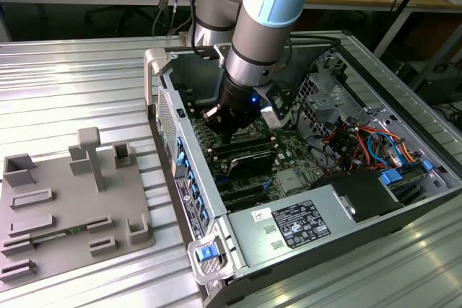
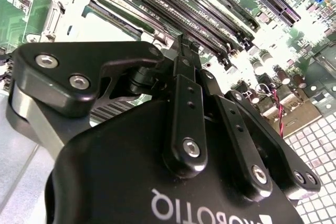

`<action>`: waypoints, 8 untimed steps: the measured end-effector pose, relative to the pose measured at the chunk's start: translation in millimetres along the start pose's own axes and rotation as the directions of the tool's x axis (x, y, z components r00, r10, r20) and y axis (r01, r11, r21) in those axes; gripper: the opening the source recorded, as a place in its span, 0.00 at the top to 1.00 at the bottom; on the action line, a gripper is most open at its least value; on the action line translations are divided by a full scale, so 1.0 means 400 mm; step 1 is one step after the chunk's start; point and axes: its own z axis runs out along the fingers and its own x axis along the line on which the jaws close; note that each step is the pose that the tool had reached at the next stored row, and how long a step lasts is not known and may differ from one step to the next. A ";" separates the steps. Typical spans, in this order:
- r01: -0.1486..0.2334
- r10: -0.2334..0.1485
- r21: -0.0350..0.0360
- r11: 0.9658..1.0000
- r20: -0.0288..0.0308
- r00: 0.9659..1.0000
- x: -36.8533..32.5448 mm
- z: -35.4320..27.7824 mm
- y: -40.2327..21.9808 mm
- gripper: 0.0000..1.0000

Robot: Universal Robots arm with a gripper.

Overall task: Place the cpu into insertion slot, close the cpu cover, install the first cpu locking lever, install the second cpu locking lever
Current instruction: 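Install the second cpu locking lever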

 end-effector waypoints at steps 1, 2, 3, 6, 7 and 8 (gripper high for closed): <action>0.000 0.000 0.000 1.000 0.000 1.000 0.000 0.001 0.000 0.89; 0.000 0.000 0.000 1.000 0.000 1.000 0.000 0.002 0.000 0.89; 0.000 0.000 0.000 1.000 0.000 1.000 0.000 0.003 0.000 0.89; 0.000 0.000 -0.003 1.000 0.000 1.000 0.000 0.004 0.000 0.89; 0.000 0.000 -0.003 1.000 0.000 1.000 0.000 0.004 0.000 0.89; 0.000 0.000 -0.004 1.000 0.001 1.000 0.000 0.004 0.000 0.89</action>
